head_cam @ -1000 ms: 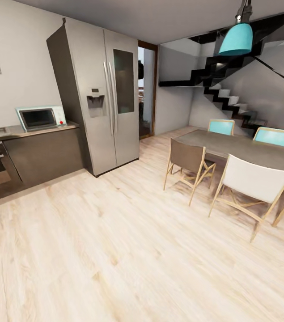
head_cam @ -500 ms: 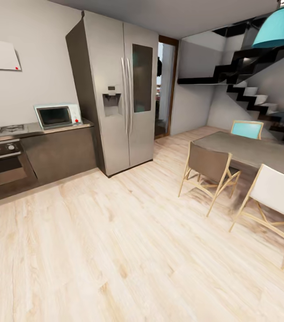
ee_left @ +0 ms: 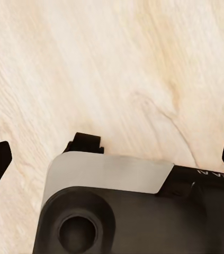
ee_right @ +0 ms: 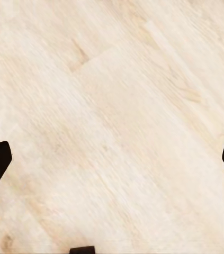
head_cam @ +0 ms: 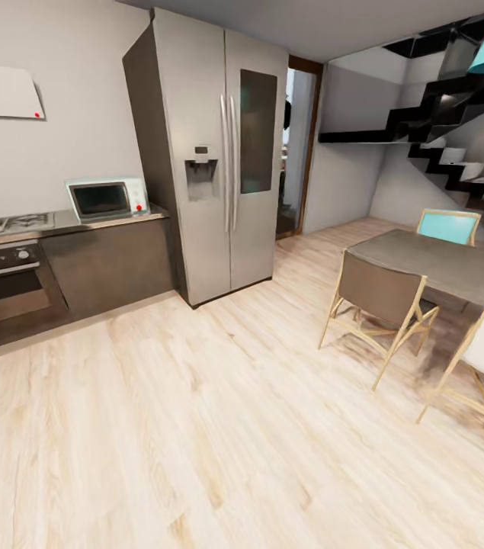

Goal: In the kitchen, take the popcorn bag from the countertop, put it into the microwave, and heat it until the popcorn is cooked so the cooked popcorn ends up inside the bag.

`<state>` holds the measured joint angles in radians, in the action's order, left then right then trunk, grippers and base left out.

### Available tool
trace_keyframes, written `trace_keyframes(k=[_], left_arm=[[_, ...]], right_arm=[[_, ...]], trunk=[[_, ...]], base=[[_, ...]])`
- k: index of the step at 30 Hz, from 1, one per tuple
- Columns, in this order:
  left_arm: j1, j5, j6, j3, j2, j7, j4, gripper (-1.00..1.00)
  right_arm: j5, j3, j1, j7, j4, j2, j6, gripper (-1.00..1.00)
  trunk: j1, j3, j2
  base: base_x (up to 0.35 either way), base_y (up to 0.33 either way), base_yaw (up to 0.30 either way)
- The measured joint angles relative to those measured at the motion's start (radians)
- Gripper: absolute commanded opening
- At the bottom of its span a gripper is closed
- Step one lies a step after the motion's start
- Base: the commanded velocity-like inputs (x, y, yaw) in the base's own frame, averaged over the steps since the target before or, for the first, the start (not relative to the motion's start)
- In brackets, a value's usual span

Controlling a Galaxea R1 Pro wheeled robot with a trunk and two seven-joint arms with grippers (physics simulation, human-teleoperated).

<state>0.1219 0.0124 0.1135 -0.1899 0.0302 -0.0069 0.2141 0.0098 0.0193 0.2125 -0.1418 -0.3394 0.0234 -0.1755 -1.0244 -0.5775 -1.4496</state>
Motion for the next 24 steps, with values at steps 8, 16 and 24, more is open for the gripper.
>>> trace_keyframes(k=[8, 16, 24], left_arm=[[0.0, 0.0, 0.0, 0.0, 0.0, 0.001, -0.001, 1.0], [0.0, 0.0, 0.0, -0.001, 0.0, 0.001, -0.001, 1.0], [0.0, 0.0, 0.0, -0.001, 0.0, 0.001, -0.001, 1.0]], right_arm=[[0.0, 0.0, 0.0, 0.0, 0.0, 0.0, 0.0, 1.0], [-0.001, -0.002, 0.0, 0.0, 0.0, 0.002, 0.0, 1.0], [0.0, -0.002, 0.0, -0.001, 0.0, 0.003, 0.0, 1.0]], trunk=[[0.0, -0.003, 0.0], [0.0, -0.007, 0.0], [0.0, -0.007, 0.0]], base=[[0.343, -0.079, 0.253], [0.343, -0.141, 0.191], [0.343, -0.151, 0.005]])
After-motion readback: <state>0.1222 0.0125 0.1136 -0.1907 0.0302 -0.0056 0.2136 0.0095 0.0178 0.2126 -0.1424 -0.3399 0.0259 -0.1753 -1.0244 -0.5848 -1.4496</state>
